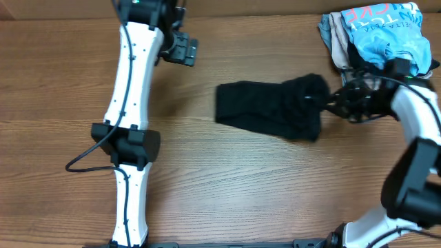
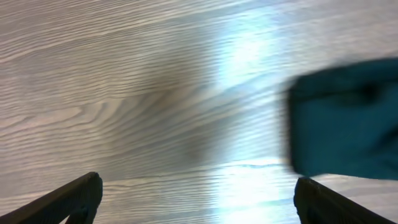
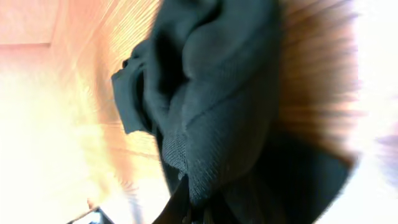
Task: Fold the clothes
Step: 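Lift the folded black shirt bundle with the right gripper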
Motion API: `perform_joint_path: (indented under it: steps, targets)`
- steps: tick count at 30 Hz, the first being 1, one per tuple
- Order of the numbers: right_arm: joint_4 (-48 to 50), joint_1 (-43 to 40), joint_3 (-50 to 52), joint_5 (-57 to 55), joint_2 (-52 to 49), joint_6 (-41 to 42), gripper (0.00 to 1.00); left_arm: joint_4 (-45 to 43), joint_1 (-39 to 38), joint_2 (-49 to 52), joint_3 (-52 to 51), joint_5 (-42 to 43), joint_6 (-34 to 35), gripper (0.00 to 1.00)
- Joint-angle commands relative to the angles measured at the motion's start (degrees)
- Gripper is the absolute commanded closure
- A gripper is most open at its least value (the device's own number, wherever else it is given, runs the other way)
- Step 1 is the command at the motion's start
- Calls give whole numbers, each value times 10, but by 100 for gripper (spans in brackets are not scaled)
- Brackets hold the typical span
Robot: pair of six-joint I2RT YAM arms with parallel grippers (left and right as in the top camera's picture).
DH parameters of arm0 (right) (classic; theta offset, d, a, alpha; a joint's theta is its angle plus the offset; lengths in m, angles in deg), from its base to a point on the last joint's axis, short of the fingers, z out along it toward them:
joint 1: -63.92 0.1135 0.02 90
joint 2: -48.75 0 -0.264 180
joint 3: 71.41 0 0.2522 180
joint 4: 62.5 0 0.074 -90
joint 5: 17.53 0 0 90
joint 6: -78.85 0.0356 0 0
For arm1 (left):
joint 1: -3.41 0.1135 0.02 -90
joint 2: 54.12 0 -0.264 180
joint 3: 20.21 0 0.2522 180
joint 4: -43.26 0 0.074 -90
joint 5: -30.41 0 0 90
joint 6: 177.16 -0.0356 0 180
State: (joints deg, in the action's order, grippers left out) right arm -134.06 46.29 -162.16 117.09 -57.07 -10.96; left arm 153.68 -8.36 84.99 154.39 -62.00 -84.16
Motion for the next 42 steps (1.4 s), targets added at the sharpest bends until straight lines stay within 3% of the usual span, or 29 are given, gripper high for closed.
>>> perform_joint_path:
  steps: [1,8,15,22,24,27,28,38,42]
  targets:
    - [-43,-3,-45,-60,42,-37,96,1,26,-8,-3,-8,-4,0]
    - [-75,82,-134,-84,54,-15,96,1,40,-8,-3,-7,-4,0]
    - [31,249,-137,-163,31,89,96,1,40,-8,-3,-7,-4,0]
    - [146,402,-137,-245,-57,166,95,1,40,-8,-4,-7,-4,0]
    - [158,424,-137,-244,-78,166,84,0,40,-8,-7,-8,-4,0]
    - [157,444,-137,-244,-93,165,55,-3,40,-8,-16,-8,-4,0]
    - [155,446,-137,-244,-93,163,50,-5,40,-7,-21,-8,-5,0]
    - [21,405,-255,-242,-3,144,42,-40,40,-7,-78,-8,-4,0]
    - [-63,385,-305,-310,31,149,31,-60,40,-7,-95,-7,-4,0]
